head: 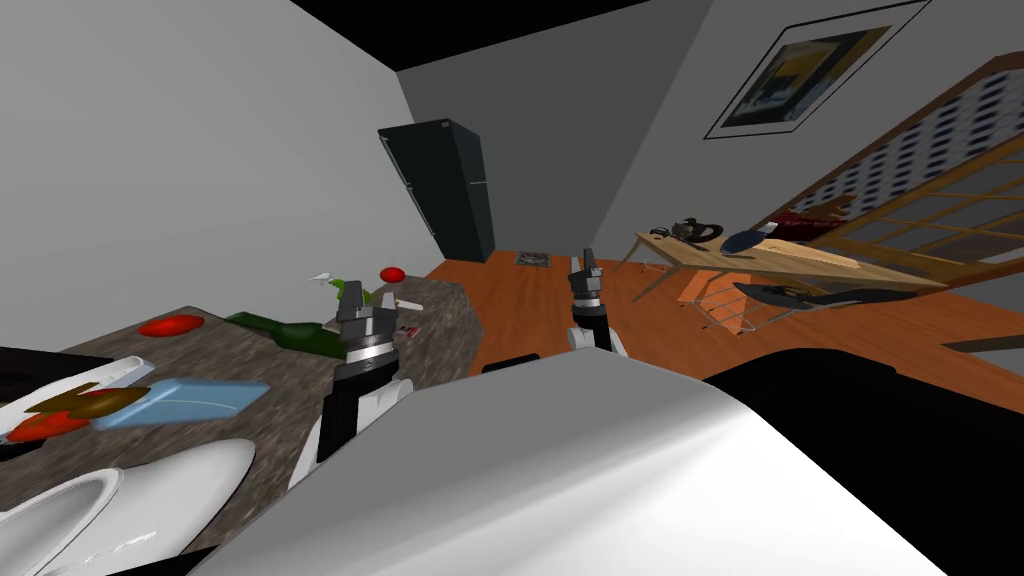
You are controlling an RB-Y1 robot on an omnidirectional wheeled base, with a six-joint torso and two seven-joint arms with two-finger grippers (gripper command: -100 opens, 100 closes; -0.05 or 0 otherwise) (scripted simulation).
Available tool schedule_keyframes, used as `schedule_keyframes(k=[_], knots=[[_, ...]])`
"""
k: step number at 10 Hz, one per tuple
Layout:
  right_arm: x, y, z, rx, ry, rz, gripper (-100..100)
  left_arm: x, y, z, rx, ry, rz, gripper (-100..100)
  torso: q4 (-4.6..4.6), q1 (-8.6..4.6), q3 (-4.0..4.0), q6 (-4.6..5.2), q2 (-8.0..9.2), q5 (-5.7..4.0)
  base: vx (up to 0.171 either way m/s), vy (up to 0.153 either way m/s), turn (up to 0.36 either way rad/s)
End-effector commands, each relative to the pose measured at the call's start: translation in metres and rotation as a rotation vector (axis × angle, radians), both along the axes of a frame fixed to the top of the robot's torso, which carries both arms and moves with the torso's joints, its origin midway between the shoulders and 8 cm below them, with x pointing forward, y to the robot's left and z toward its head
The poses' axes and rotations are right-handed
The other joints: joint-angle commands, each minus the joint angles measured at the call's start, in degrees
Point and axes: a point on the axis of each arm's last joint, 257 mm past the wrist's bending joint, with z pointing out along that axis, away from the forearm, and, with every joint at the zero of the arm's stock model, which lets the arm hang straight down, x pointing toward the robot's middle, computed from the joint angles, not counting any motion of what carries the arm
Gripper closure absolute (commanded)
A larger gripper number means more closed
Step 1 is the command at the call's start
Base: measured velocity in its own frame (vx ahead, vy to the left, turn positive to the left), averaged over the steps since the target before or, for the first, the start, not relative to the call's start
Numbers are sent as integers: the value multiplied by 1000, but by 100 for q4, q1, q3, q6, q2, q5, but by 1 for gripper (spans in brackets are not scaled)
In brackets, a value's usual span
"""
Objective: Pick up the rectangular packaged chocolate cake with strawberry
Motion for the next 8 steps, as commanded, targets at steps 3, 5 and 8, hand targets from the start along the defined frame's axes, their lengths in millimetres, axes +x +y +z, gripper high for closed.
schedule_keyframes(k=[3, 5, 8], knots=[[0, 0, 0, 0, 0, 0, 0, 7, 12, -20, -15, 103, 5, -100, -1, -1, -2, 0, -3, 0, 19, -39, -28], [0, 0, 0, 0, 0, 0, 0, 9, 20, -35, -24, 169, 6, -100, -1, -2, -3, 0, -5, 0, 22, -45, -33], [0, 0, 0, 0, 0, 0, 0, 9, 34, -59, -41, 285, 4, -100, 0, -1, 0, 0, -1, -1, 17, -46, -41]])
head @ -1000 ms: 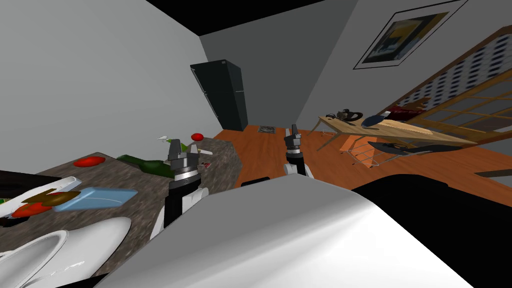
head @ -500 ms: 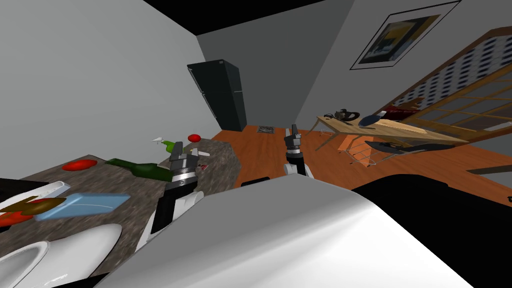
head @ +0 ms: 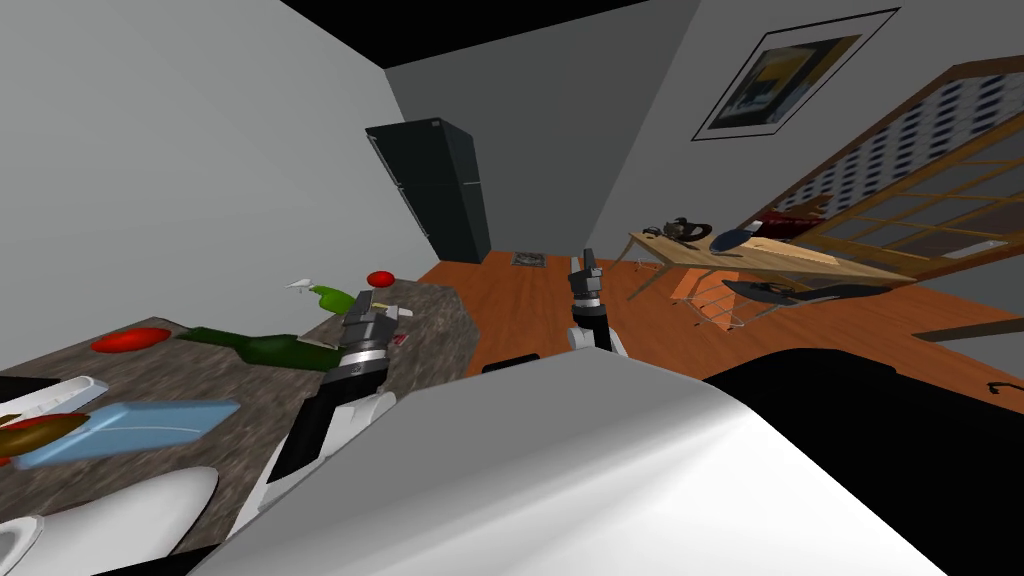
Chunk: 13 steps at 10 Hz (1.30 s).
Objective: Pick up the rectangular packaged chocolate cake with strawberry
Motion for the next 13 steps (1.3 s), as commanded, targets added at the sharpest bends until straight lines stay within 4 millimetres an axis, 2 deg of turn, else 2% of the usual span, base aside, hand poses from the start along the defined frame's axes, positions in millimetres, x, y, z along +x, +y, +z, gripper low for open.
schedule_keyframes(k=[1, 7, 11, 12, 13], knots=[[0, 0, 0, 0, 0, 0, 0, 2, 5, -15, -7, 56, 3, -100, 0, 0, 0, 0, 0, 0, 19, -38, -18], [0, 0, 0, 0, 0, 0, 0, -4, 23, -64, -32, 283, -2, -100, -1, 3, -2, 0, -4, 1, 23, -40, -38], [0, 0, 0, 0, 0, 0, 0, -14, 32, -97, -43, 437, -9, -100, 0, 7, -1, 0, -2, 2, 25, -26, -43], [0, 0, 0, 0, 0, 0, 0, -14, 32, -98, -43, 442, -9, -100, 0, 10, -1, -1, -1, 2, 8, -7, 4], [0, 0, 0, 0, 0, 0, 0, -20, 36, -110, -45, 502, -15, -100, 0, 14, 1, -1, 2, 3, 19, -12, -61]])
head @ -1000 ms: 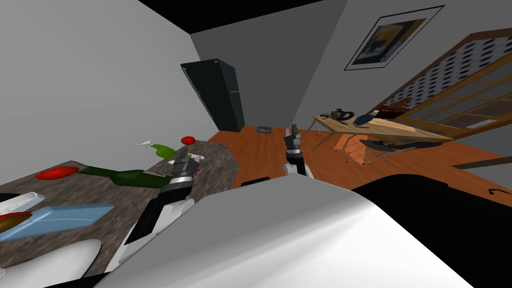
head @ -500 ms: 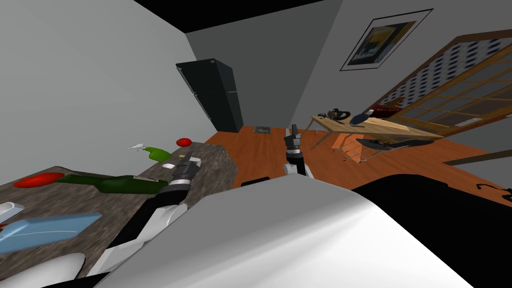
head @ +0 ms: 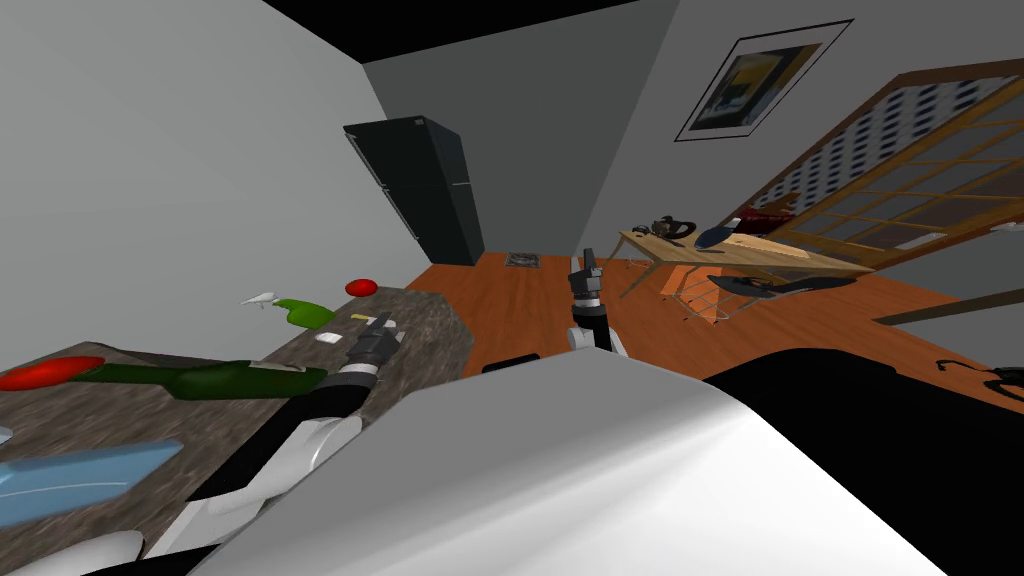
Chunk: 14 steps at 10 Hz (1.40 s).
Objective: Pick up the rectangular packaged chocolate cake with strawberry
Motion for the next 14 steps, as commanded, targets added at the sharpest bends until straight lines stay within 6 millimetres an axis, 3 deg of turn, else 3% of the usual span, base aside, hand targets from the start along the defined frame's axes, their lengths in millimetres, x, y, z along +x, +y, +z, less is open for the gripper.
schedule_keyframes(k=[1, 8, 10, 14], knots=[[0, 0, 0, 0, 0, 0, 0, -4, 2, -12, -2, 53, -1, -100, 0, 0, 0, 0, 0, 0, 22, -10, -37], [0, 0, 0, 0, 0, 0, 0, -41, 15, -68, -8, 343, -24, -100, -1, 7, -3, -1, -5, 2, 33, 3, -54], [0, 0, 0, 0, 0, 0, 0, -45, 15, -74, -8, 370, -23, -100, -1, 12, -3, -2, -4, 3, 18, 16, -5], [0, 0, 0, 0, 0, 0, 0, -71, 22, -100, -6, 521, -31, -100, -1, 17, -4, 0, -6, 4, 28, 27, -53]])
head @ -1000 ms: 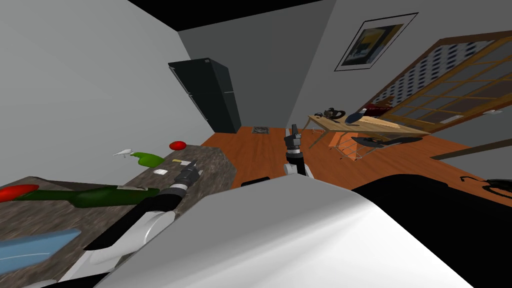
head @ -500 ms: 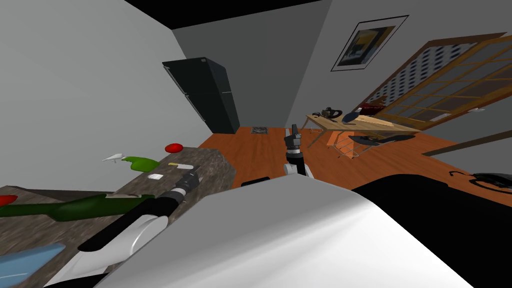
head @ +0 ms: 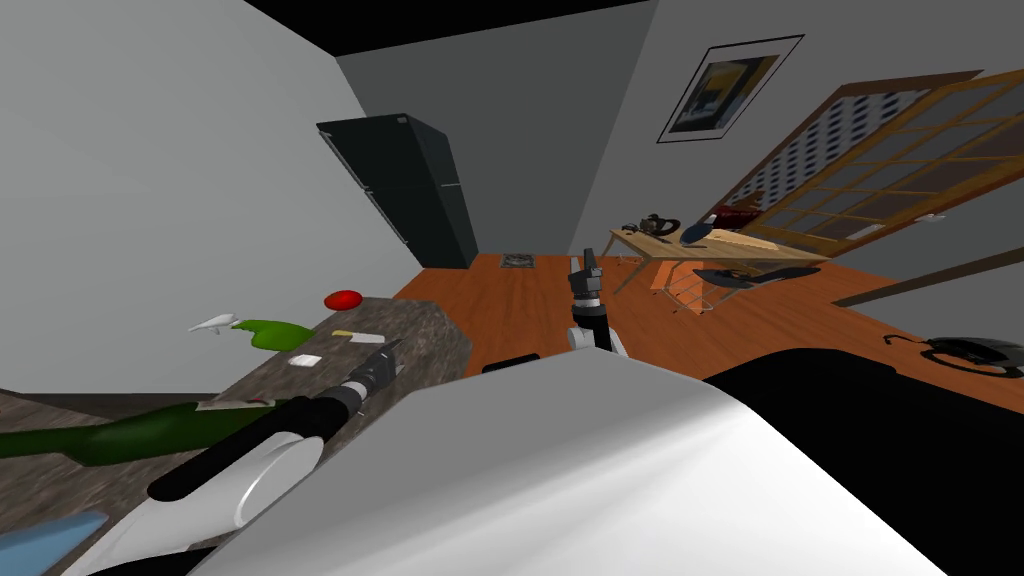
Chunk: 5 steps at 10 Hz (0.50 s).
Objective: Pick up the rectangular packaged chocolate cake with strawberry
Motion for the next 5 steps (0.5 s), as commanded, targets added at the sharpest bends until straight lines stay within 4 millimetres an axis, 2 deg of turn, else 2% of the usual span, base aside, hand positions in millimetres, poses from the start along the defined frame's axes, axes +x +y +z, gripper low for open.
schedule_keyframes(k=[1, 4, 5], knots=[[0, 0, 0, 0, 0, 0, 0, -15, 3, -12, 2, 73, -5, -100, 0, 0, 0, 0, 0, 0, 28, 47, -73], [0, 0, 0, 0, 0, 0, 0, -33, 7, -26, 5, 162, -7, -100, 0, 9, -1, 1, -3, 2, 34, 52, -45], [0, 0, 0, 0, 0, 0, 0, -45, 11, -34, 8, 219, -9, -100, 0, 8, -1, 0, -1, 2, 34, 50, -75]])
